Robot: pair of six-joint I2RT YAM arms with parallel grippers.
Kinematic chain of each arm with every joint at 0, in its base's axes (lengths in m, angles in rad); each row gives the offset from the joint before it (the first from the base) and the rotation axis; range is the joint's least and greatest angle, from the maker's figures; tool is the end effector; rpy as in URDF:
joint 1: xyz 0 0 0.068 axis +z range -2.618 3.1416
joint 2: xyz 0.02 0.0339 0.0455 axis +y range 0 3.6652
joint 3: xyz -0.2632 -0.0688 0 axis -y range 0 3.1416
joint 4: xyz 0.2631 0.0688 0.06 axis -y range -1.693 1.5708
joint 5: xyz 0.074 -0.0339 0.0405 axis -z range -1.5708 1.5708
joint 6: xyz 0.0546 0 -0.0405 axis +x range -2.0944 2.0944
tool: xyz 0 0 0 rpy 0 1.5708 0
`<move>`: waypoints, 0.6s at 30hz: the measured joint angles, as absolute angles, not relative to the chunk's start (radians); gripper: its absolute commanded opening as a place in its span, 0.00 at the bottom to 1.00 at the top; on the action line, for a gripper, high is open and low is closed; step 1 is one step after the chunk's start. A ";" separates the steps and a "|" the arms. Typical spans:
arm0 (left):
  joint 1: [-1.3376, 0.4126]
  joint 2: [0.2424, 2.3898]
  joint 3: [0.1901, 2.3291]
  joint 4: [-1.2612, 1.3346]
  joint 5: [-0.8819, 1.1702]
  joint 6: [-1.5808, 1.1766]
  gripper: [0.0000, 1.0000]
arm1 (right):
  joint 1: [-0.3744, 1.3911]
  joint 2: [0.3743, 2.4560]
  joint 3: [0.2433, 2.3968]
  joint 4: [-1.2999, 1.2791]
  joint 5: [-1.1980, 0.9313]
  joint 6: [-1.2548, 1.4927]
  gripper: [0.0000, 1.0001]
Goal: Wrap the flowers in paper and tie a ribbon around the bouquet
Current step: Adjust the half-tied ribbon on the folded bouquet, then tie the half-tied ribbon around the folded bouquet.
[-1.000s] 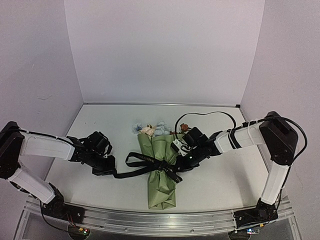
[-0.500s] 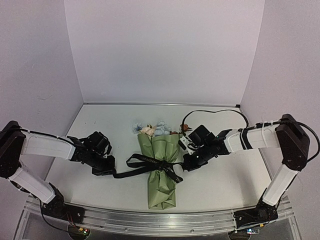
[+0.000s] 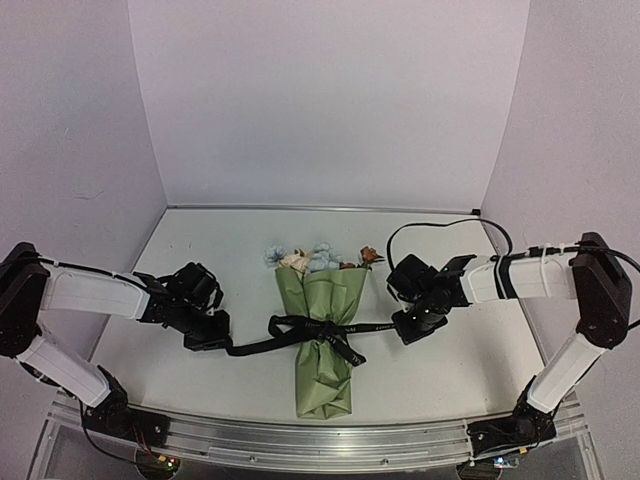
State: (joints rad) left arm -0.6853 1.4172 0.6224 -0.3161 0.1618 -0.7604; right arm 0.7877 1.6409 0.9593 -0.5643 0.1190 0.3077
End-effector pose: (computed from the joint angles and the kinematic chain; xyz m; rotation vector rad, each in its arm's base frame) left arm 0.1985 -0.1736 0.1132 -0.0527 2.8387 -0.6122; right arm 0.2314 0.2233 0.1354 -0.6393 2.7276 0.0966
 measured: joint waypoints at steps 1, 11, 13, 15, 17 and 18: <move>-0.685 1.413 0.622 -0.316 0.162 -0.761 0.06 | 0.785 1.641 0.964 -0.582 0.136 0.313 0.00; -0.685 1.329 0.623 -0.328 0.148 -0.797 0.55 | 0.775 1.642 1.037 -0.668 0.218 0.336 0.00; -0.685 1.290 0.627 -0.345 0.142 -0.803 0.55 | 0.775 1.642 1.039 -0.674 0.218 0.335 0.05; -0.685 1.261 0.644 -0.350 0.145 -0.805 0.53 | 0.775 1.642 1.040 -0.678 0.214 0.336 0.11; -0.686 1.261 0.676 -0.341 0.158 -0.804 0.53 | 0.775 1.642 1.040 -0.681 0.211 0.335 0.24; -0.687 1.271 0.694 -0.330 0.164 -0.803 0.54 | 0.775 1.642 1.040 -0.683 0.207 0.333 0.32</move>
State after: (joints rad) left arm -0.6870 1.2712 0.6941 -0.3304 0.1636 -0.8033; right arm 0.7750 1.6424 1.0401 -0.6826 0.2065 0.3334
